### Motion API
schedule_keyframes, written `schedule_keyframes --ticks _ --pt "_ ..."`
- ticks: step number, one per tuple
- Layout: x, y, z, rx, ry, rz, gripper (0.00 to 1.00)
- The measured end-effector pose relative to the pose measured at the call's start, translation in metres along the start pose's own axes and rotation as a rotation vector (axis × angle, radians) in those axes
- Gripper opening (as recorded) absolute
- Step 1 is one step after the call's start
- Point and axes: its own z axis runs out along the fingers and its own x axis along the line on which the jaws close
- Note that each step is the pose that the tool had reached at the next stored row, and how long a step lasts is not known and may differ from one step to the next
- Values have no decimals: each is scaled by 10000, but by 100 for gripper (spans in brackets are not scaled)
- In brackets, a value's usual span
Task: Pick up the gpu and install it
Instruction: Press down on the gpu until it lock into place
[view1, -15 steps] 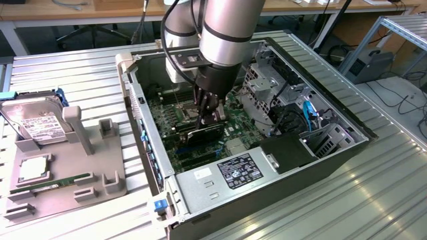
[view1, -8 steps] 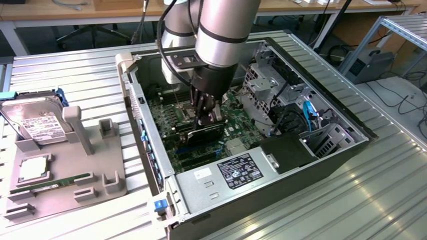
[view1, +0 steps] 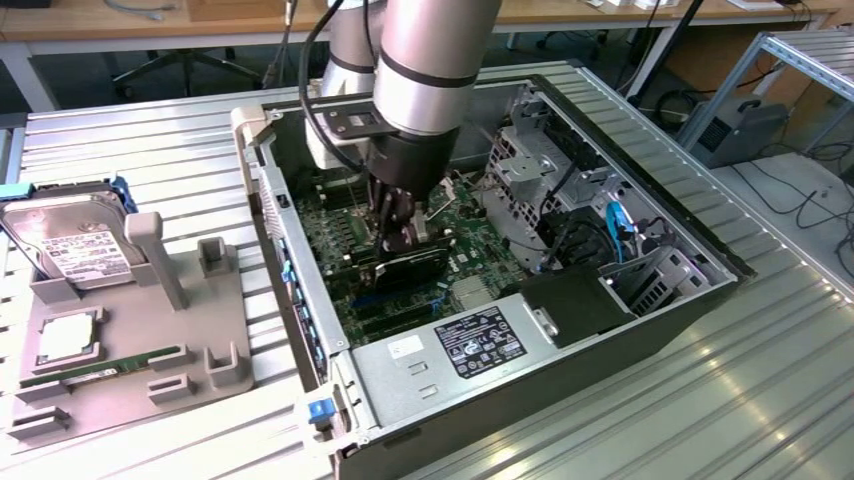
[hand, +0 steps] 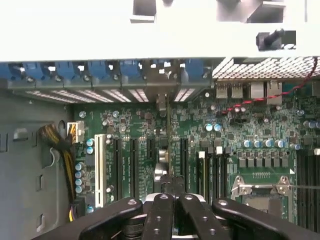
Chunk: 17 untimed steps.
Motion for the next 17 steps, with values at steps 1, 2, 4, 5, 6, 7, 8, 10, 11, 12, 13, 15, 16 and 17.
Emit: schedule_keyframes --ticks 1,2,4,5,6,7,8,10,11,12,13,15,16,17 --pt "-1 22 20 1 -1 0 11" --pt "0 26 31 1 0 -1 11" --pt "1 32 46 0 1 -1 11" --pt "1 34 51 0 1 0 11" --pt "1 35 57 1 0 -1 11" --pt "1 38 62 1 1 -1 11" --pt "1 41 67 -2 4 0 11" --pt "1 43 75 0 3 0 11" --pt "1 43 77 0 8 0 11" --pt "1 43 80 1 17 1 11" --pt "0 44 82 1 39 3 11" --pt "-7 44 84 0 94 8 11" --pt "-15 45 88 1 136 11 11" --pt "-22 46 91 0 175 14 11"
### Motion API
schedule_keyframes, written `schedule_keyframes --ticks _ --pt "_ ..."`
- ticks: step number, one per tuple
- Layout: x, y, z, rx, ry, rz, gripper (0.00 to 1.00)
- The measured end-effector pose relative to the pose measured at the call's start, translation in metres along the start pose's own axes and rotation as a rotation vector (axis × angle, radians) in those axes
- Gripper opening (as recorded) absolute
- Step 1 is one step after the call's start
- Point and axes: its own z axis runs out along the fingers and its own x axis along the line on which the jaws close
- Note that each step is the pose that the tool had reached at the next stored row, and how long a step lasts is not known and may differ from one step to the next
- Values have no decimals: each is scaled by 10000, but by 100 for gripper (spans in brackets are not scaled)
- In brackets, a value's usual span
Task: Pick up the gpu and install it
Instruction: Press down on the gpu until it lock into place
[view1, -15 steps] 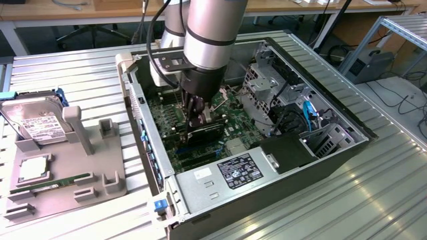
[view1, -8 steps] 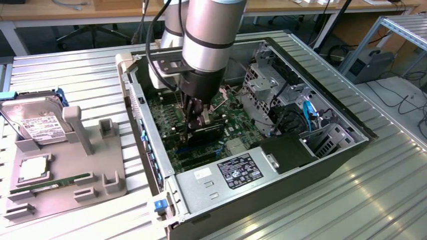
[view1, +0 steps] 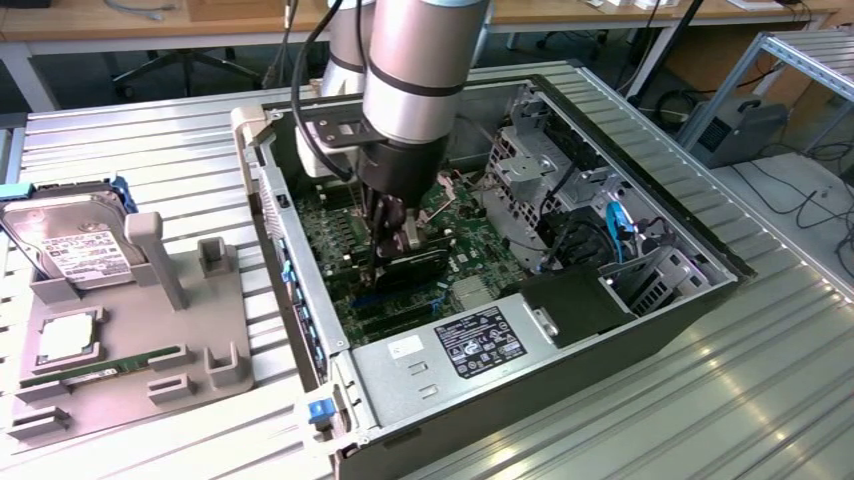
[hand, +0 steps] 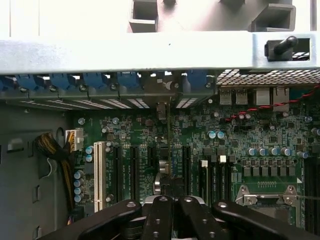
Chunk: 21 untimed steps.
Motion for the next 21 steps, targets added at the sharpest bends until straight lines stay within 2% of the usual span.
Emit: schedule_keyframes --ticks 2,4,7,13,18,21 --pt "-12 1 4 -1 73 6 11" --pt "-41 1 6 0 94 7 11" --pt "-83 1 6 0 101 8 11" --pt "-89 8 14 1 101 7 11" --pt "-90 9 66 -6 139 10 11" --pt "-92 7 83 1 135 10 11"
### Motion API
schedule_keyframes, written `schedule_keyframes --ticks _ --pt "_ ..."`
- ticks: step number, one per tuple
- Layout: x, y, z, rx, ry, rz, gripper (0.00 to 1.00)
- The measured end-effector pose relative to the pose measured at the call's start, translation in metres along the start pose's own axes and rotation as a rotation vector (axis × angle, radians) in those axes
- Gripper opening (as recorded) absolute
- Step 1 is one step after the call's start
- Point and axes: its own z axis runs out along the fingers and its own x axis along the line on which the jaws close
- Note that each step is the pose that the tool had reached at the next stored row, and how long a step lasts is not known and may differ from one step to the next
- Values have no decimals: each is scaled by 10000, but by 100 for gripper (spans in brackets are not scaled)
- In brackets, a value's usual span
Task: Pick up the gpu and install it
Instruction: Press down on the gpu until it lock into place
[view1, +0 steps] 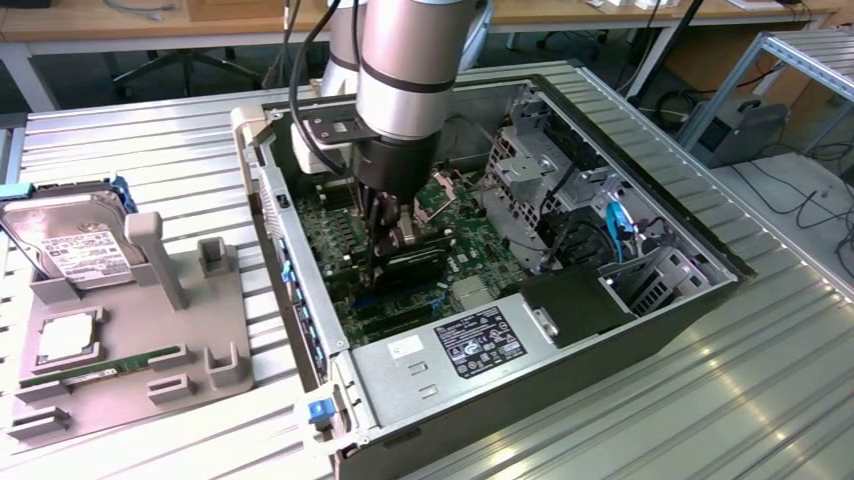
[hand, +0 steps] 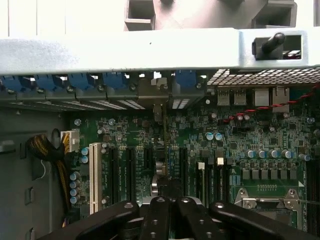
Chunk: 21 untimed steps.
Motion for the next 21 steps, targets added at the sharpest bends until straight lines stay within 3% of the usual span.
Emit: schedule_keyframes --ticks 8,10,14,21 --pt "0 33 -18 5 -8 1 11" --pt "0 38 -69 14 -31 3 11" --pt "8 17 -180 -7 -3 0 11" --pt "8 -283 -228 -297 -1 -14 11"
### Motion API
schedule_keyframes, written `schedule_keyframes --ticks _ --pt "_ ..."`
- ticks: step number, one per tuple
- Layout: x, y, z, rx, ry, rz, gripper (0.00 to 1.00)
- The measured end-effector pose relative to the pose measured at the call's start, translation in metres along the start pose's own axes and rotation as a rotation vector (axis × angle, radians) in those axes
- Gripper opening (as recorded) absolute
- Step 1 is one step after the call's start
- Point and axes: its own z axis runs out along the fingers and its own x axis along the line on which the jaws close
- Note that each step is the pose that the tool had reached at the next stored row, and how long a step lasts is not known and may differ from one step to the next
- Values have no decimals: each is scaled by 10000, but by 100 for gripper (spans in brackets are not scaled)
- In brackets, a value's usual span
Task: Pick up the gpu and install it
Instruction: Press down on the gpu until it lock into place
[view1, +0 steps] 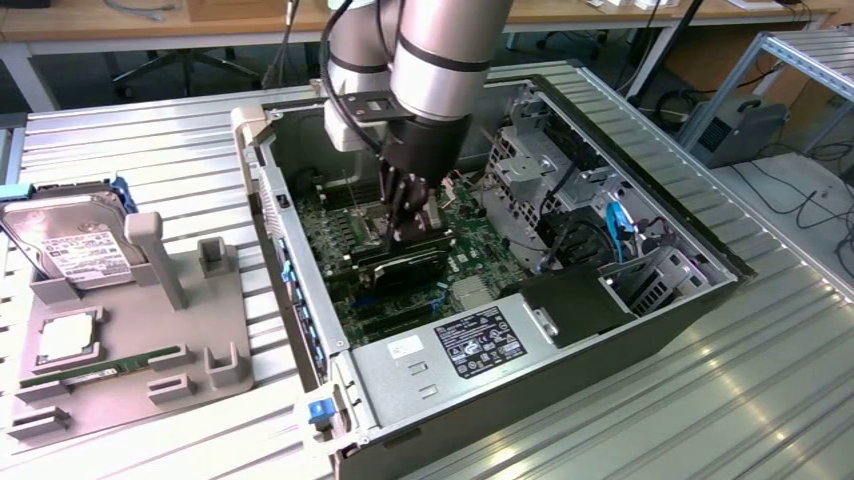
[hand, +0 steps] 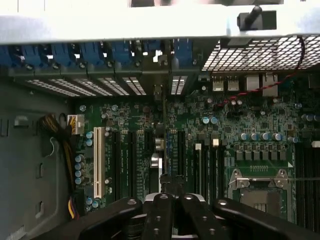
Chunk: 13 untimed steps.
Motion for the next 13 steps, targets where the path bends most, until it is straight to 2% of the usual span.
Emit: schedule_keyframes --ticks 2,4,13 --pt "1 -42 -10 -55 2 -3 11" --pt "1 -59 -18 -76 4 -4 11" --pt "1 -65 -25 -77 1 -4 11"
